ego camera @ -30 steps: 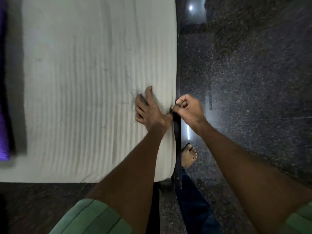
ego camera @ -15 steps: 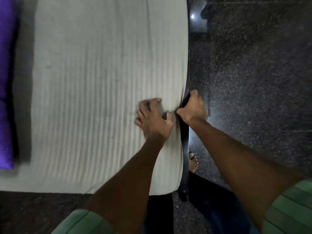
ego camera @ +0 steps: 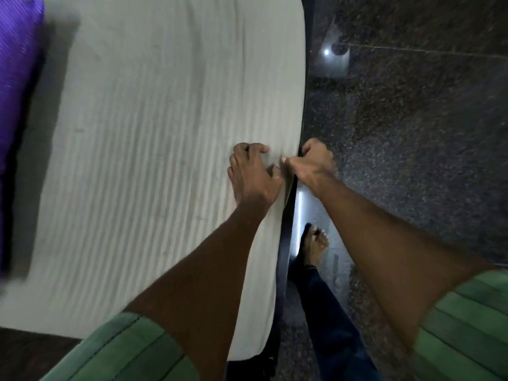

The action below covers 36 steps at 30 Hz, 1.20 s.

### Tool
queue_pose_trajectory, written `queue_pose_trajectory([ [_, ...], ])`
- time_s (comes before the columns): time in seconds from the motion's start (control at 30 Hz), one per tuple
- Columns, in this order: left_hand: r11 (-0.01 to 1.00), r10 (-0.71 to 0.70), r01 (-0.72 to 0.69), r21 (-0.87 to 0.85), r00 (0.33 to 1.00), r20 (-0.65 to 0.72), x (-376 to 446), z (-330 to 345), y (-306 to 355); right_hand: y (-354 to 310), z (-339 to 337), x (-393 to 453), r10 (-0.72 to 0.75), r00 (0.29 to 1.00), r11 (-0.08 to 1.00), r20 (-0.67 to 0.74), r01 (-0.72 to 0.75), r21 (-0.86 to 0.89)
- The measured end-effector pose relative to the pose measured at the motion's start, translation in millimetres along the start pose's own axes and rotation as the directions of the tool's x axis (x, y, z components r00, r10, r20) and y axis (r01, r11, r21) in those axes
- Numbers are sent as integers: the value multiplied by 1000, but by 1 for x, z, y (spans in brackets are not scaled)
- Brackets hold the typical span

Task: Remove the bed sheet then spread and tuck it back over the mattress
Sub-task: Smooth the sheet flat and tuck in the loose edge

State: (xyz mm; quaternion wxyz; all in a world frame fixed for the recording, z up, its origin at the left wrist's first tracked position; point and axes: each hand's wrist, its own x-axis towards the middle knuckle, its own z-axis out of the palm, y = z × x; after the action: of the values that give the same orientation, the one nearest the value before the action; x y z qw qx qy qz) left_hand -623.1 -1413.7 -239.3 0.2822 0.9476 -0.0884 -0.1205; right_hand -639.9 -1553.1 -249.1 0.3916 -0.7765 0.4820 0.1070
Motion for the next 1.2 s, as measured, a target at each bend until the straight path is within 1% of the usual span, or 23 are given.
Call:
queue_pose_trajectory([
  [0.1,998,-50,51,31,998,-22,9,5,9,10,-4,9,-61,998,996,11,62,-70],
  [0.17,992,-119,121,40,991,-56,12,11,19,12,-6,9,-73,996,993,43,77,-86],
  [0.23,980,-180,186,66,980,-81,17,15,30,3,-8,12,-60,994,995,97,68,-79],
  [0.27,976,-199,205,75,976,-85,20,17,34,-2,-8,16,-75,991,992,113,86,-94],
  [0.33,968,-236,241,63,968,-88,26,20,38,-13,-9,26,-116,982,976,148,140,-167],
  [0.47,944,-329,329,-21,939,-98,32,24,40,-26,-10,44,-66,978,939,200,129,-318],
  [0.57,938,-344,346,6,936,-71,37,23,44,-42,-13,56,-34,967,907,254,137,-398],
  [0.63,926,-377,378,7,925,-45,42,20,47,-44,-15,65,35,927,908,372,126,-400],
  [0.7,920,-392,392,-3,920,-17,41,16,51,-34,-20,73,122,833,908,539,125,-399],
  [0.73,920,-392,392,-3,920,-8,40,15,51,-24,-18,81,167,785,904,596,119,-410],
  [0.77,922,-386,386,-1,922,3,38,14,51,-19,-19,85,167,767,915,620,113,-387],
  [0.8,928,-372,372,3,928,12,38,11,53,-22,-22,86,136,783,941,607,90,-326],
  [0.83,935,-355,354,10,935,21,39,9,56,-28,-26,82,90,825,962,558,72,-262],
  [0.9,943,-334,333,8,943,6,42,3,64,-46,-37,74,-25,927,979,375,99,-178],
  [0.93,945,-327,327,1,945,-1,47,2,67,-53,-39,74,-70,957,979,281,121,-166],
  [0.97,950,-312,312,0,950,3,50,2,71,-58,-44,75,-105,973,974,207,142,-175],
  [1.0,958,-287,287,6,958,4,52,2,73,-62,-45,78,-112,980,973,165,142,-183],
  [1.1,987,-153,153,52,988,-6,68,5,72,-79,-52,103,-89,994,980,67,99,-171],
  [1.13,992,-114,115,60,993,-24,79,7,68,-88,-53,119,-90,995,982,45,97,-161],
  [1.17,994,-73,75,78,997,-33,87,8,65,-97,-53,132,-91,994,982,54,99,-159],
  [1.2,994,-41,45,100,998,-43,97,10,63,-108,-53,145,-105,990,977,91,120,-175],
])
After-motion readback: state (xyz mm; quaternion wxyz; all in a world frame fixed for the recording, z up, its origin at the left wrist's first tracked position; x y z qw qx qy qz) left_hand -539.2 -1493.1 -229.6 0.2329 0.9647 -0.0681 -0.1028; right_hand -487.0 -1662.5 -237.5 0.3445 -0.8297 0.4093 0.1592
